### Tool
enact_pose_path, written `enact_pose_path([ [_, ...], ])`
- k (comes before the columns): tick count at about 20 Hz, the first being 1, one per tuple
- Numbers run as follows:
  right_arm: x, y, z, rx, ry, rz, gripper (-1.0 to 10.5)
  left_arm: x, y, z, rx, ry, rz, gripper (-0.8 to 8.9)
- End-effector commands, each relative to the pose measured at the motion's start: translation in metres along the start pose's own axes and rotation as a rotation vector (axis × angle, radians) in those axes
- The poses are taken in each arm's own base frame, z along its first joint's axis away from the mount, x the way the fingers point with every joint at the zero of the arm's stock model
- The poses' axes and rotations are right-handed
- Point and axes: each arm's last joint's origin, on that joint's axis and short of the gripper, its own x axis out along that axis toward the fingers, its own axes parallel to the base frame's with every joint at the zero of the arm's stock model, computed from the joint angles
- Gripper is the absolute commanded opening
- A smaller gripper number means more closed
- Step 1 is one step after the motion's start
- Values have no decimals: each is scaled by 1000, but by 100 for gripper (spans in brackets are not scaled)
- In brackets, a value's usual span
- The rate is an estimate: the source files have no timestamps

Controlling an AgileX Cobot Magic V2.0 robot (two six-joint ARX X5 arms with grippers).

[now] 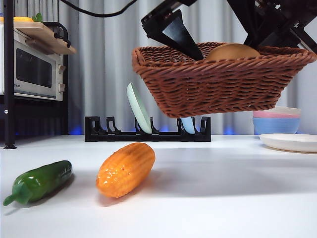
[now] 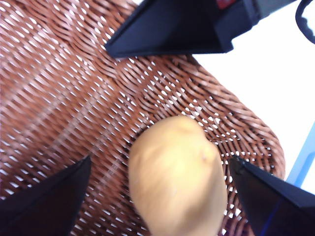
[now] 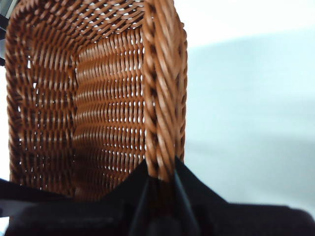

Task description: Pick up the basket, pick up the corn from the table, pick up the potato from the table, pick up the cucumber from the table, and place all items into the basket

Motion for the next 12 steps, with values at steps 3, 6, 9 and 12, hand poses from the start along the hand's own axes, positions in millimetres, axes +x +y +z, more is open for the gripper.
enact_pose_path([
  [3,-1,2,2,4,-14,15,-15,-73,0,2,1,-101,19,475],
  [6,-1,2,2,2,-15,14,-15,-142,4,-11,-6,-159,89,475],
  [9,-1,2,2,-5,-15,14,-15,-195,9,-36,-63,-154,115,471],
  [12,-1,2,2,-5,-16,14,-15,-215,15,-61,-111,-43,220,471],
])
